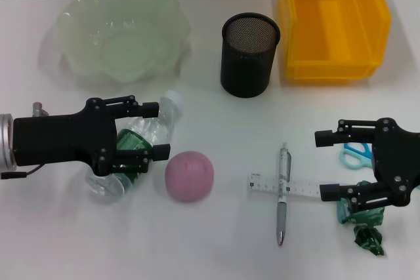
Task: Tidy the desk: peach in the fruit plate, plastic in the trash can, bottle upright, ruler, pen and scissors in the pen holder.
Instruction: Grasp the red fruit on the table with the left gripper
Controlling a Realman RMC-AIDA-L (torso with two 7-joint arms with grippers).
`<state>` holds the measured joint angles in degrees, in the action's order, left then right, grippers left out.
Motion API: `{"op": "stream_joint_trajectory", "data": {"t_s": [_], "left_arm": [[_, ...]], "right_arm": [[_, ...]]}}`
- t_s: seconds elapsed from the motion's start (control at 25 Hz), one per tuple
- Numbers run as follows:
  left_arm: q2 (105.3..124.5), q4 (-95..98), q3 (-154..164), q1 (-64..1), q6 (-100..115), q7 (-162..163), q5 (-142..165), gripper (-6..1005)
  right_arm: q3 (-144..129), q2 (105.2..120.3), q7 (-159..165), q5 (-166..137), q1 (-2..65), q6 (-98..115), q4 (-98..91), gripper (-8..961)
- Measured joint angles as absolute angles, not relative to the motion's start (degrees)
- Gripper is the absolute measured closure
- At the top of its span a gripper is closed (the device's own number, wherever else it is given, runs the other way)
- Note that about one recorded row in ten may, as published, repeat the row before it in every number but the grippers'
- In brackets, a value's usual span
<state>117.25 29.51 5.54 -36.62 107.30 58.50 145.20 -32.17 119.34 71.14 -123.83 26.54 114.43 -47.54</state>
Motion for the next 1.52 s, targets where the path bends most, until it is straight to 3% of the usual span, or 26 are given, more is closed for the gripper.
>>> {"op": "stream_joint_trajectory", "data": {"t_s": [0.88,1.16,1.52], "left_arm": [[117.22,30.1,6.2,-35.4,108.8,58.7,139.5,220],[118.68,31.2,13.3,-35.6,105.4,58.8,139.3,222],[118.81,26.7,22.6,-37.1,95.4,58.8,139.2,223]], "right_arm": [[-31.6,119.36,70.8,-123.7,26.0,114.4,-46.9,118],[-31.4,119.31,70.8,-123.0,24.7,114.4,-47.1,118],[-31.5,119.26,70.1,-122.2,23.0,113.9,-46.8,119]]}}
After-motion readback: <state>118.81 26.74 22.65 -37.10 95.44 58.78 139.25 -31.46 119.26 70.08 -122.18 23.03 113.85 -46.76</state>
